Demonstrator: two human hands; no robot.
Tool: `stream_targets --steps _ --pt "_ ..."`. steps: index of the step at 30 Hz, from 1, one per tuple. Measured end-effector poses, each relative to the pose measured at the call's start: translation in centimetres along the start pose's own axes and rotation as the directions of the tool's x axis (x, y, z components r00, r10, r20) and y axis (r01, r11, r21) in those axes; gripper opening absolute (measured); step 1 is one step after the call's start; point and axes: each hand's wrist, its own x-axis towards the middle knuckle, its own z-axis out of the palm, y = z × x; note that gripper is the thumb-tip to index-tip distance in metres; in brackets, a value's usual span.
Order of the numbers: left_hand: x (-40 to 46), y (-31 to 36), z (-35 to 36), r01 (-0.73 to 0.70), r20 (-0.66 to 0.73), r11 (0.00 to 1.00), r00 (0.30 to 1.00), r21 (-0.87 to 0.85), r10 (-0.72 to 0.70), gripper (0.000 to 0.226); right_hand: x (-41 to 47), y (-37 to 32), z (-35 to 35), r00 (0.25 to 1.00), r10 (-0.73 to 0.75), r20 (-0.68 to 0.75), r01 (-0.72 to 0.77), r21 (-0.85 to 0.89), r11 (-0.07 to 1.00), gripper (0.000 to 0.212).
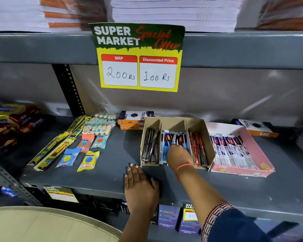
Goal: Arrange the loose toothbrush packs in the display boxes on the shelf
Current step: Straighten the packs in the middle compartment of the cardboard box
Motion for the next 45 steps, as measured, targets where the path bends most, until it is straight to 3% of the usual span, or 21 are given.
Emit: stream_targets --steps 3,6,9,12,18,24,32,39,45 --pt "-0.2 0.1 -0.3 -0.02 0.033 0.999 0.999 0.04 0.019 0.068 -0.5 0.0 0.5 0.999 -0.01 -0.053 0.01 0.006 1.0 0.036" --pt "-0.2 0.1 -0.4 -0.025 0.029 0.998 0.999 0.065 0.023 0.068 -0.8 0.3 1.4 0.988 -0.119 -0.103 0.11 -0.091 0.99 0.042" --pt "-0.3 0.2 -0.4 -0.025 0.042 0.998 0.999 0.066 0.022 0.068 0.1 0.9 2.8 0.974 -0.225 0.007 0.225 -0.08 0.971 0.049" --pt "-0.2 0.0 -0.1 -0.026 0.022 0.998 0.999 0.049 0.025 0.068 0.6 1.6 3.4 0.975 -0.169 0.143 0.17 0.003 0.985 0.06" --pt "-0.2 0.0 -0.1 -0.028 0.009 0.998 1.0 0.053 0.028 0.068 0.4 1.2 3.6 0.985 -0.056 0.163 0.043 0.084 0.996 0.07" --pt "-0.2 0.0 -0.1 -0.031 -0.009 0.998 0.999 0.059 0.031 0.067 0.5 1.0 3.1 0.993 -0.118 0.01 0.118 0.008 0.993 0.059" --pt "-0.1 0.0 0.1 -0.024 -0.002 1.0 1.0 0.017 0.024 0.069 1.6 1.4 3.8 0.986 -0.09 0.141 0.086 0.034 0.996 0.063" --pt "-0.2 -0.1 0.2 -0.024 -0.053 0.999 0.998 0.026 0.025 0.068 0.0 1.1 3.5 1.0 -0.022 0.019 0.018 0.206 0.978 0.068" --pt "-0.2 0.0 0.1 -0.021 -0.059 0.999 0.998 0.039 0.024 0.066 -4.9 1.9 4.9 0.999 -0.037 0.009 0.035 0.152 0.988 0.066"
